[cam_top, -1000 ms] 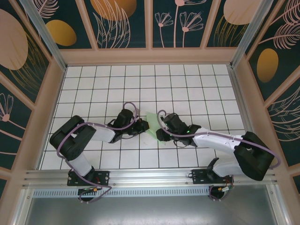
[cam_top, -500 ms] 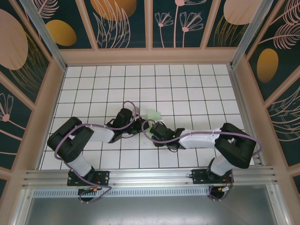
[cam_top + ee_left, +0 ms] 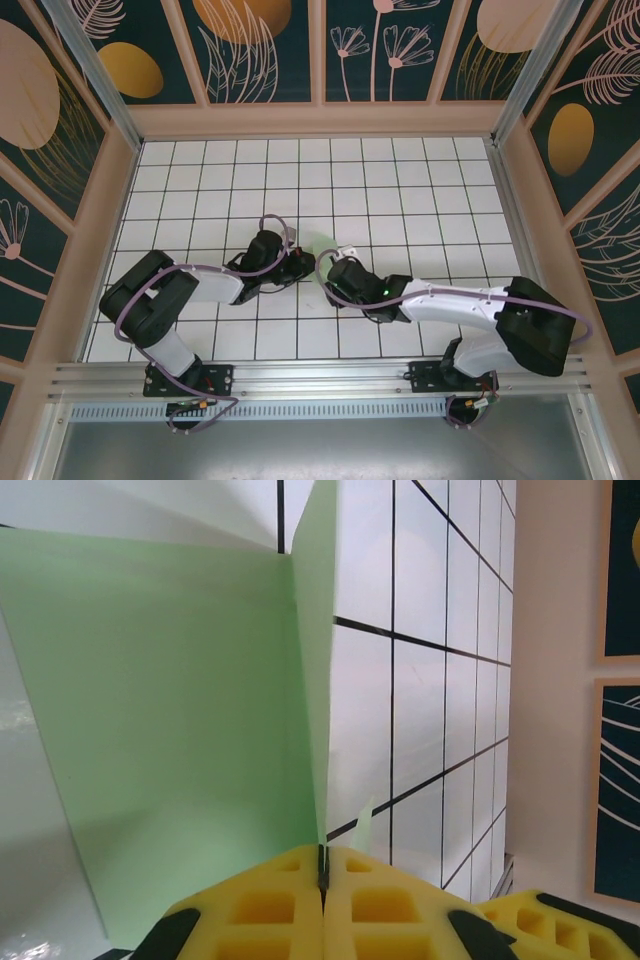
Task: Fold a paper plane with a square sheet of paper (fold left side to right side)
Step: Fourth fold the wing at the center of the table.
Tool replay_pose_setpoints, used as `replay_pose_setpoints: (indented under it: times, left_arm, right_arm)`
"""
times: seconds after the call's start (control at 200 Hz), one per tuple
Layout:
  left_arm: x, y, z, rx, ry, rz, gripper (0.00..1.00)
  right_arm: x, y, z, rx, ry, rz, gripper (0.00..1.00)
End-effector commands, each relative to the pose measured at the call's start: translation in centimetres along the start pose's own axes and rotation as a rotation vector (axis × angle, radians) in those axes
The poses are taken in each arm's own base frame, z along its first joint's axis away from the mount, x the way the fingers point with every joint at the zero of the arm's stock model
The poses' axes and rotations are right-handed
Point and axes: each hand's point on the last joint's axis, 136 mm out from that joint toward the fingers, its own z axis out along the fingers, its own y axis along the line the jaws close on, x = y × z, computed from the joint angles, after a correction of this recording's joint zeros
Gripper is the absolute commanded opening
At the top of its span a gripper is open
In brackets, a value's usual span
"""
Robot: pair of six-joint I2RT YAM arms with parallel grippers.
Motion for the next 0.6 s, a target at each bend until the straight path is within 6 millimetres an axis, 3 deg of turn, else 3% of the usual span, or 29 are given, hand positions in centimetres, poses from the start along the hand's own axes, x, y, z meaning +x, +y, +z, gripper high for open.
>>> replay_pose_setpoints:
  times: [0.0,0.596]
  left_arm:
    - [-0.6,-1.6,-0.4,0.051,-0.031,0.001,0.07]
    - [-0.5,-1.5,-0.5,0.038,-0.025,0.003,0.07]
  right_arm:
    - [0.9,0.0,0.5,0.017,0.01,-0.022,0.56]
    - [0.8,-0.4,3.3,0.104,0.026,-0.051,0.49]
